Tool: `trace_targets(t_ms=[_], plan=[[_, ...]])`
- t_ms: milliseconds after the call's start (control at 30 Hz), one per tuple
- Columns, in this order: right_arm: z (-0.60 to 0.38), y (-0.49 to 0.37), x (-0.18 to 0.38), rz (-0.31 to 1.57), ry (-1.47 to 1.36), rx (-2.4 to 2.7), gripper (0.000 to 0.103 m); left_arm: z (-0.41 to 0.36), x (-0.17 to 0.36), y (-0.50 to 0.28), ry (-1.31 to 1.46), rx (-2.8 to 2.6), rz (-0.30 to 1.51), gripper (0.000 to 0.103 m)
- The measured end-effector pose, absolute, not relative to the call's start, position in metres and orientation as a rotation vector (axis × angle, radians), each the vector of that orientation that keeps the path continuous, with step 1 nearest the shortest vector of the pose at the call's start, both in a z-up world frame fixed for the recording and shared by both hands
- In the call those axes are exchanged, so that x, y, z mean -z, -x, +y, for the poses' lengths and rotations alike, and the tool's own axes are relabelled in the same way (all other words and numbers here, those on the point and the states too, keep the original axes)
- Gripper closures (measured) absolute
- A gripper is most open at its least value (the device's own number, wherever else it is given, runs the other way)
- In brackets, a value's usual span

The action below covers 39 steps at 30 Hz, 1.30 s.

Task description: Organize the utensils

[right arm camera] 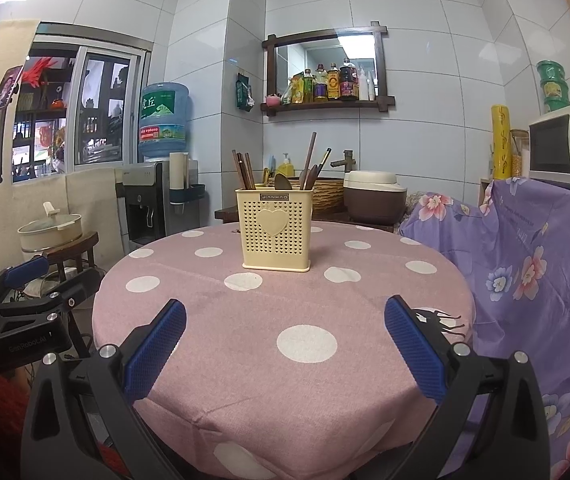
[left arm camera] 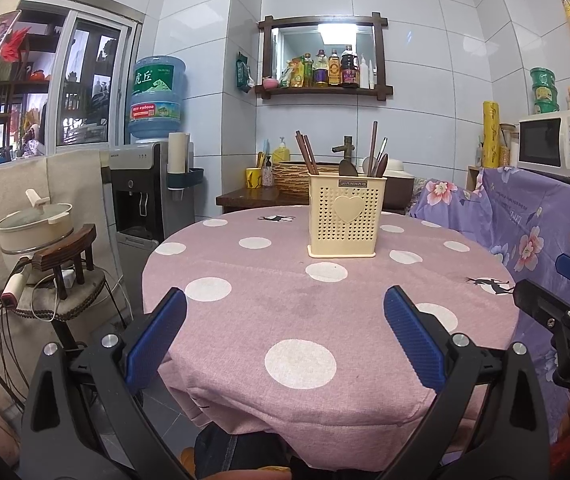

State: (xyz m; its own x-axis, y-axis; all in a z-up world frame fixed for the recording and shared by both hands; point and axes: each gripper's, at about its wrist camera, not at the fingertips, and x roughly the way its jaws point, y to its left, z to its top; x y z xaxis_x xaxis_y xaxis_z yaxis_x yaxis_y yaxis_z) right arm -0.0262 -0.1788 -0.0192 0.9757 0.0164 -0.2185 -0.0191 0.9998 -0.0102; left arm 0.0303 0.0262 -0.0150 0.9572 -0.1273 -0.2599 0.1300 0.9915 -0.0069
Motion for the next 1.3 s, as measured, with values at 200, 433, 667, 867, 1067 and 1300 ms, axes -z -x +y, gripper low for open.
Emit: trace_targets(t_ms=[200,433,667,867,1067,1300], plan=[[-0.1783,0.027,0.0199,0.222,0.01,-0.018,0.005,0.0262,0.0158,-0.0305,-0.01,0.131,0.265,0.006],[-0.1787,0.0259,0.0206,0.227,0.009,-0.017,0.005,0.0274,0.0169,-0.03,-0.011,0.13,0.269,0.006],[-0.1784,0.0267,0.0214,0.231,0.008,-0.017,0.005,0.027,0.0177,-0.0315,-0.012,0.13,0.273,0.006],[-0.179,0.0249,0.0218,0.233,0.007,-0.016,0.005,0.0274,0.0181,-0.0319,-0.013,0.13,0.274,0.006],[-0.1797,0.0243,0.0229,0.236,0.002,-0.014,0.005,0.0274,0.0174,-0.0317,-0.011,0.121,0.267,0.006],[-0.1801,0.0251,0.0229,0.238,-0.001,-0.014,0.005,0.0245,0.0171,-0.0312,-0.017,0.124,0.272,0.006]])
